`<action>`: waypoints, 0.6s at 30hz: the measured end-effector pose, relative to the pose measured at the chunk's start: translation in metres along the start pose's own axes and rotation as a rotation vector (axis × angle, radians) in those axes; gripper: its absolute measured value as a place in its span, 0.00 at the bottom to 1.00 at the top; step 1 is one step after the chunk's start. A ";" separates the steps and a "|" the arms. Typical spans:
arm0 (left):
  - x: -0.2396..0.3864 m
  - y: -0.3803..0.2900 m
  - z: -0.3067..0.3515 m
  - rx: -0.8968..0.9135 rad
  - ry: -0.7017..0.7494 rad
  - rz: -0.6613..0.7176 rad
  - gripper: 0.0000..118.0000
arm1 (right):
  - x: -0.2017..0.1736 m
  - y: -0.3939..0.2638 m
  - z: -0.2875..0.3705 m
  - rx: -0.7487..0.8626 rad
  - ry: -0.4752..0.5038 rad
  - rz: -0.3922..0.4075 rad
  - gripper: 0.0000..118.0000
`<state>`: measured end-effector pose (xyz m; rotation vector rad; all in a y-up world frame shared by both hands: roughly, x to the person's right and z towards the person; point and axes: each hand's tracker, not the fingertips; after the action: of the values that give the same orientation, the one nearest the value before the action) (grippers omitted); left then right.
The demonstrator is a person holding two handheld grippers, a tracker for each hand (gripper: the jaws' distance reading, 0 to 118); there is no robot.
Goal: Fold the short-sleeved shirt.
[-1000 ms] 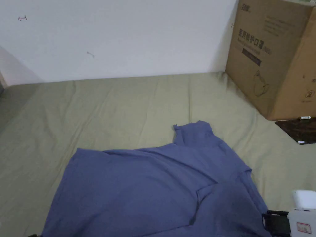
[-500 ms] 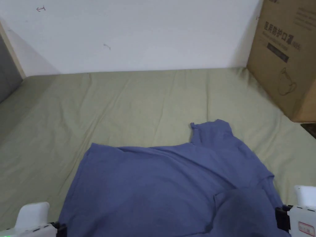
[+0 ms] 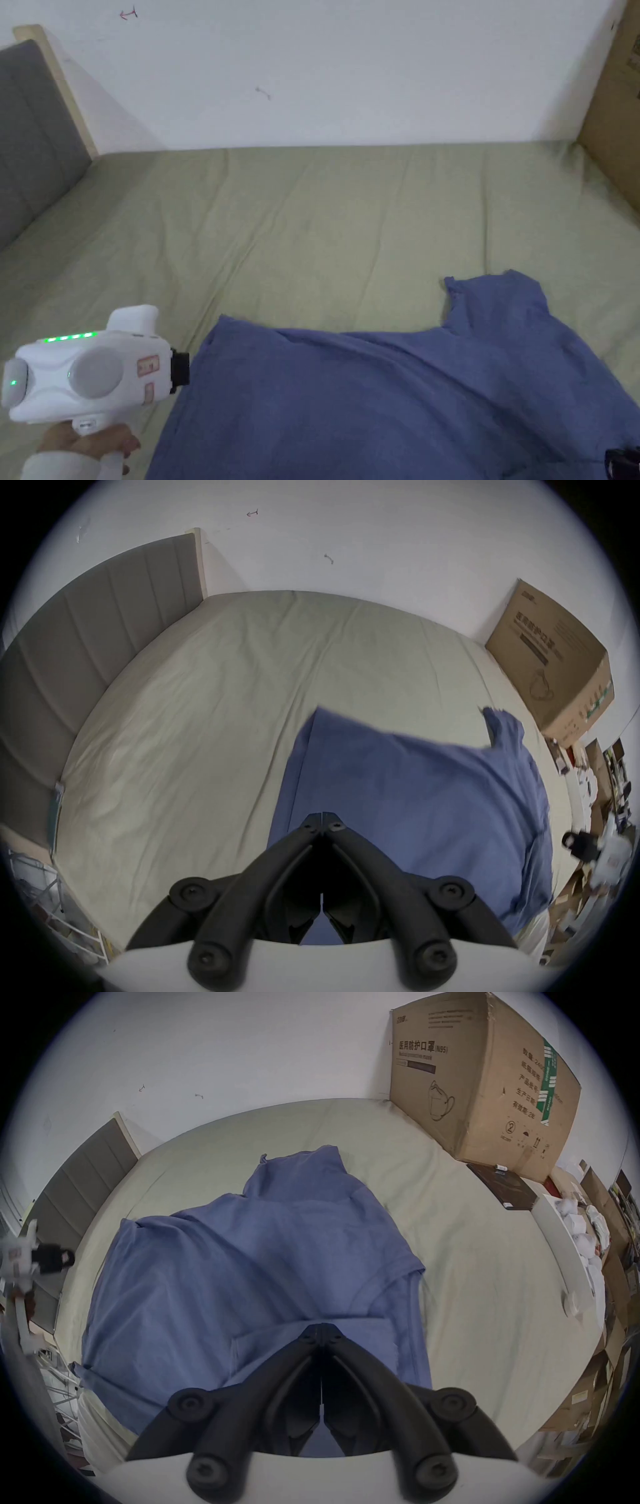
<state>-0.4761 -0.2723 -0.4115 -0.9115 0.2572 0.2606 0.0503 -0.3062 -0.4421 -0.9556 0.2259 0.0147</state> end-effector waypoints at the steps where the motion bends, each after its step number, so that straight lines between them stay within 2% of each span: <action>1: -0.001 0.014 -0.010 -0.008 -0.006 0.003 0.00 | -0.001 0.001 -0.002 -0.001 0.002 0.000 0.00; 6: -0.005 0.049 -0.063 -0.101 -0.036 0.071 0.00 | -0.004 -0.002 -0.011 -0.033 0.019 -0.002 0.00; 9: -0.001 0.054 -0.087 -0.127 -0.023 0.052 0.00 | -0.002 -0.003 -0.015 -0.047 0.015 -0.010 0.00; 10: 0.000 0.057 -0.093 -0.127 -0.027 0.051 0.14 | -0.002 -0.002 -0.016 -0.050 0.013 -0.009 0.00; 12: 0.003 0.067 -0.097 -0.145 -0.059 0.076 0.53 | 0.001 -0.002 -0.017 -0.053 0.008 -0.019 0.00; 13: 0.005 0.073 -0.103 -0.147 -0.054 0.077 0.68 | 0.003 -0.001 -0.017 -0.056 0.009 -0.021 0.00; 16: 0.009 0.087 -0.121 -0.148 -0.041 0.073 0.72 | 0.004 0.000 -0.017 -0.061 -0.002 -0.023 0.00; 18: 0.011 0.091 -0.141 -0.167 -0.034 0.077 0.80 | 0.005 0.000 -0.017 -0.064 -0.006 -0.022 0.00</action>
<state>-0.5111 -0.3311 -0.5653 -1.0626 0.2421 0.3721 0.0523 -0.3205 -0.4523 -1.0214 0.2104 0.0046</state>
